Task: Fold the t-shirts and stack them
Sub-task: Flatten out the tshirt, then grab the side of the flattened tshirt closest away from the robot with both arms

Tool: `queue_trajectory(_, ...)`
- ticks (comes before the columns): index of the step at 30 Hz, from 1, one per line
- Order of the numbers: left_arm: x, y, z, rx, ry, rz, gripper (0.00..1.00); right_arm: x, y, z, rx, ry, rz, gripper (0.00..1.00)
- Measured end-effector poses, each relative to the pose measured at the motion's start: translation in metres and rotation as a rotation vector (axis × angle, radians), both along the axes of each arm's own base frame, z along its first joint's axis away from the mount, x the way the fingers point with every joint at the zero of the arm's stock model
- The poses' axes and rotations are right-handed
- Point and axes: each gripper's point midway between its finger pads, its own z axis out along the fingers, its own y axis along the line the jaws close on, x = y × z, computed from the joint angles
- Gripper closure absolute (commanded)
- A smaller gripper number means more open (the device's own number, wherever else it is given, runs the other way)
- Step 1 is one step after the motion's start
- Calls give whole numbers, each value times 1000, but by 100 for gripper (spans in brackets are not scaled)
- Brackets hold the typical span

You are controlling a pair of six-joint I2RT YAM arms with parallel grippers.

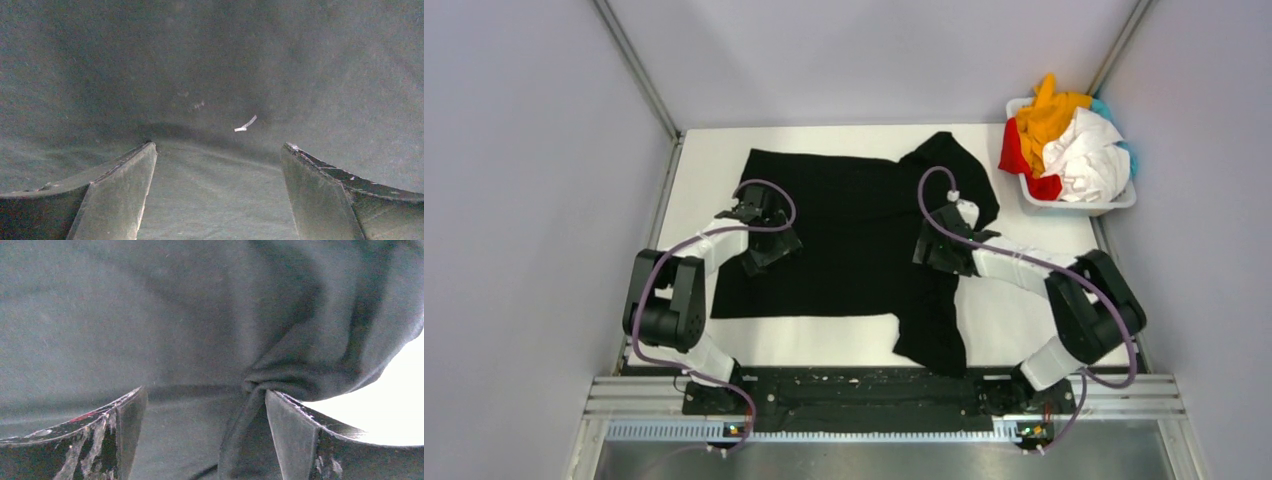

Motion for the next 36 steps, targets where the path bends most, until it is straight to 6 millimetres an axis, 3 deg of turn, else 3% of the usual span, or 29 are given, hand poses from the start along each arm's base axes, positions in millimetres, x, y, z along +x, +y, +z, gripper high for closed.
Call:
queue_trajectory(5,5,1,-2,-2,8,12,1,-8,-37,7,133,-57,-96,3)
queue_trajectory(9,7,4,-1,-40,16,40,1,-20,-73,6,159,-64,-188,1)
queue_trajectory(12,9,6,0,-71,20,64,1,-28,-90,7,170,-59,-233,1)
queue_trajectory(15,9,7,0,-87,20,80,1,-38,-103,8,160,-44,-265,1)
queue_trajectory(23,9,13,3,-107,-12,116,1,-76,-158,25,-5,-49,-434,1)
queue_trajectory(27,3,19,3,-95,-25,131,1,-79,-156,36,13,-77,-399,1)
queue_trajectory(32,-22,36,3,-28,2,168,1,-66,-132,55,110,-160,-250,1)
queue_trajectory(36,-36,45,16,7,-3,187,1,-50,-112,63,173,-186,-134,1)
